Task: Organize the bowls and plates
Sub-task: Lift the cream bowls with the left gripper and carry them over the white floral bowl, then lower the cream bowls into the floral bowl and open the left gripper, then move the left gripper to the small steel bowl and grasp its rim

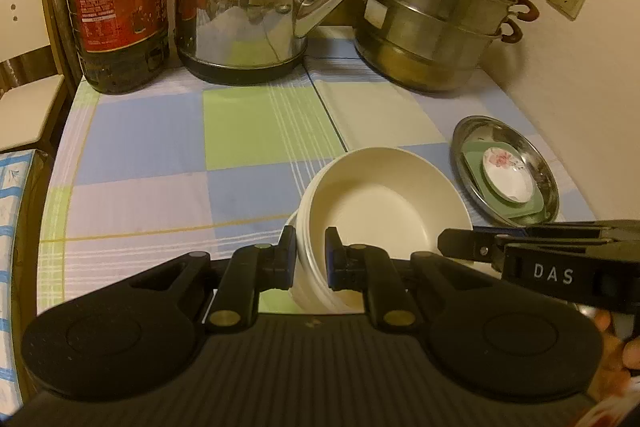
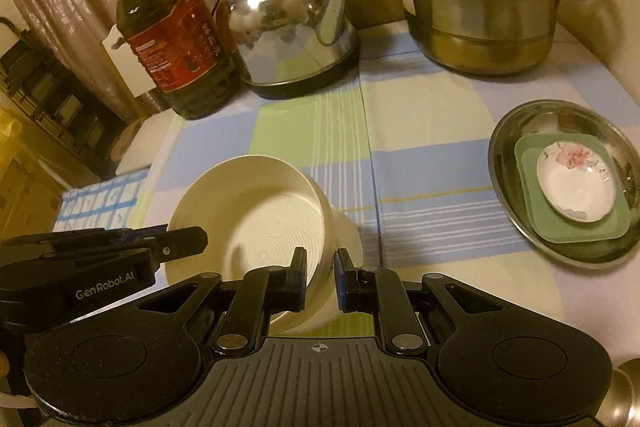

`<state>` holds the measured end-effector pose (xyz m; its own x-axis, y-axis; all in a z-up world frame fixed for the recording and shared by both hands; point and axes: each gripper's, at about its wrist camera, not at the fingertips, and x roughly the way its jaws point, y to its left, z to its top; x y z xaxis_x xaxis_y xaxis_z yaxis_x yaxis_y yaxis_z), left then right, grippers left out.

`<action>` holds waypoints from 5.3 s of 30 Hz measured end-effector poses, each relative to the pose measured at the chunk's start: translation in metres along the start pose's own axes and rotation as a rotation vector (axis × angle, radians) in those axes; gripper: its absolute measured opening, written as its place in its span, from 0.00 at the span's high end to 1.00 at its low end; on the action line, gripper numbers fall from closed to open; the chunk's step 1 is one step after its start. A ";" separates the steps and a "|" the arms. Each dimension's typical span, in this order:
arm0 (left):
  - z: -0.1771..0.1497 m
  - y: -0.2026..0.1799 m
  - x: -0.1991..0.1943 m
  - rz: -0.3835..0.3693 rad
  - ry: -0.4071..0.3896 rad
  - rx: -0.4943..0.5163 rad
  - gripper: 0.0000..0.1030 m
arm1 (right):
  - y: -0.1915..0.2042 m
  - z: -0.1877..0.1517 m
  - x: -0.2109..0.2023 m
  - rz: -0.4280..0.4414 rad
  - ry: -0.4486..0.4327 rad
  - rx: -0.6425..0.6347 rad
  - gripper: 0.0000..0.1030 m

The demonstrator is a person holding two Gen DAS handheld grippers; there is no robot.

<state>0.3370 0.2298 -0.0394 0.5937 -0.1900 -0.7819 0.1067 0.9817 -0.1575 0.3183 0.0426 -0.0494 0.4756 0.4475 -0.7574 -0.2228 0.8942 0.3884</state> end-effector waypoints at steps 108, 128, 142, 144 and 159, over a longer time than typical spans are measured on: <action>-0.225 -0.207 -0.171 0.129 0.030 -0.095 0.73 | -0.119 -0.200 -0.226 0.162 0.050 -0.107 0.43; -0.228 -0.256 -0.156 0.103 0.040 -0.058 0.73 | -0.165 -0.209 -0.251 0.085 0.042 -0.079 0.40; -0.223 -0.289 -0.129 0.091 0.040 -0.018 0.74 | -0.206 -0.200 -0.249 0.023 0.020 -0.069 0.41; -0.218 -0.293 -0.121 0.080 0.042 -0.007 0.74 | -0.214 -0.196 -0.247 0.012 0.009 -0.049 0.41; -0.157 -0.297 -0.040 -0.032 0.084 0.073 0.74 | -0.248 -0.159 -0.214 -0.064 -0.052 0.054 0.41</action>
<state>0.1567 -0.0555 -0.0564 0.5209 -0.2184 -0.8252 0.1844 0.9727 -0.1409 0.1370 -0.2718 -0.0670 0.5310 0.3872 -0.7538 -0.1451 0.9179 0.3692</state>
